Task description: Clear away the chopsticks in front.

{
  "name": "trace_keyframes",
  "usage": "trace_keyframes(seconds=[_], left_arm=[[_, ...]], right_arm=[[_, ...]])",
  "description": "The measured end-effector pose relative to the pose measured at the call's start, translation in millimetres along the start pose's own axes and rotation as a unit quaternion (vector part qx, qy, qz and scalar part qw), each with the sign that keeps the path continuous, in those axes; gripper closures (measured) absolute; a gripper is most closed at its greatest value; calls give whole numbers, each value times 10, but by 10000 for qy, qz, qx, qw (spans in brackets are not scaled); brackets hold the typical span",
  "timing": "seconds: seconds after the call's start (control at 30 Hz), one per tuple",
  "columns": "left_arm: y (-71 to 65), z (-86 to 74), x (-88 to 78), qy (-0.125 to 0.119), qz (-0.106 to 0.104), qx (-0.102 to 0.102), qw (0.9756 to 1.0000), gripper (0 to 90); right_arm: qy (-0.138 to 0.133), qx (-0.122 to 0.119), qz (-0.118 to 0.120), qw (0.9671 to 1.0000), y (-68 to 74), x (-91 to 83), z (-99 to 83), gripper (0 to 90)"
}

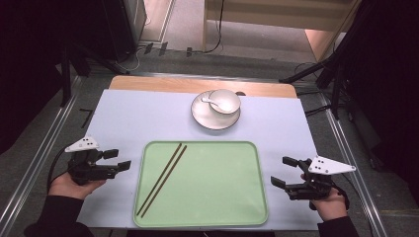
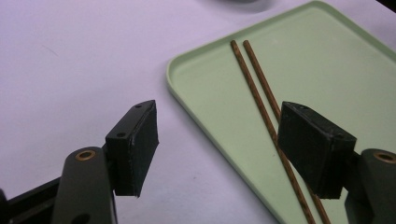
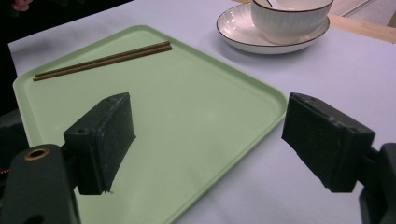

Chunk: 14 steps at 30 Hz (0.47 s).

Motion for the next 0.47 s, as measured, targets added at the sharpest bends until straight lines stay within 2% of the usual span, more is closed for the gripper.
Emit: trace_keyframes(seconds=[0.47], left_arm=[[81, -40, -27, -36, 96, -160, 9998, 293]], right_arm=[[-52, -19, 71, 10000, 21, 5, 17, 169]])
Point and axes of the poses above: each handheld gripper's, and its own axes: x roughly forward along the jaws, z roughly out of its top, y roughly to its left, the point moved 8 cm from there along x, roughly forward along the jaws, and after that the axes turned 11 degrees about -y, right-handed, at the moved point
